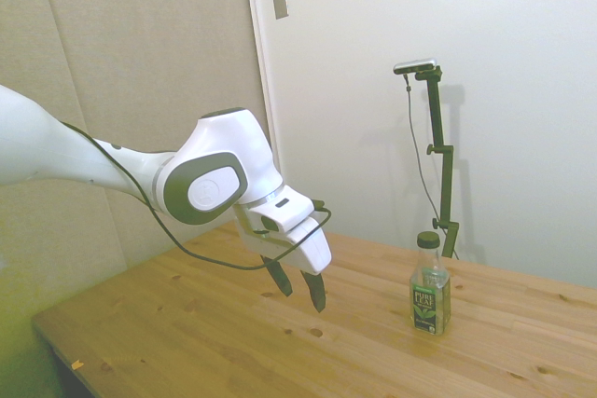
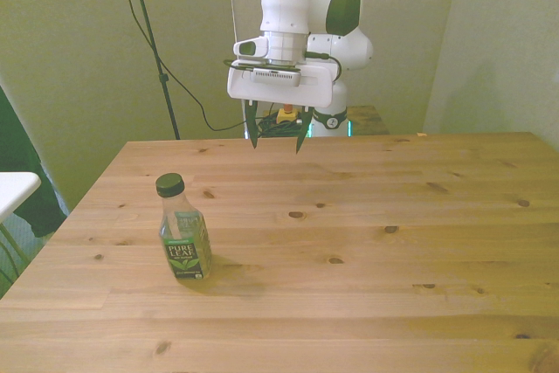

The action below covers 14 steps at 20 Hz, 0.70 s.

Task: Knock down the bottle

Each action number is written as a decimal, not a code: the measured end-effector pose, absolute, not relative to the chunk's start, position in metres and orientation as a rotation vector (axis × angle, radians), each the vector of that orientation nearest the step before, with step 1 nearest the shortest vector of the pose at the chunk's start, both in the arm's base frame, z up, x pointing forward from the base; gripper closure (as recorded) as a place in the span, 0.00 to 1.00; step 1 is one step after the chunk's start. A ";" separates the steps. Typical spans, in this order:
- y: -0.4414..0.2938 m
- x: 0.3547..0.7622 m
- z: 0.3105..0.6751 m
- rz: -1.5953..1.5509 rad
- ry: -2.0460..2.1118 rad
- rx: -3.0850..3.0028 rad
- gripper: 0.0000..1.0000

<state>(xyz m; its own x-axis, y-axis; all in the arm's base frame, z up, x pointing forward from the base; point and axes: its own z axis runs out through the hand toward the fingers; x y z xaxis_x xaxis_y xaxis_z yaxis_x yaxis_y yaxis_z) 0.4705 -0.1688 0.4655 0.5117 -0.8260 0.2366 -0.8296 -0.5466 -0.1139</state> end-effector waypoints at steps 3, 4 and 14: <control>-0.163 0.474 0.463 0.436 -1.433 2.721 0.00; -0.165 0.477 0.464 0.461 -1.425 2.718 1.00; -0.266 0.518 0.491 0.577 -1.527 2.591 1.00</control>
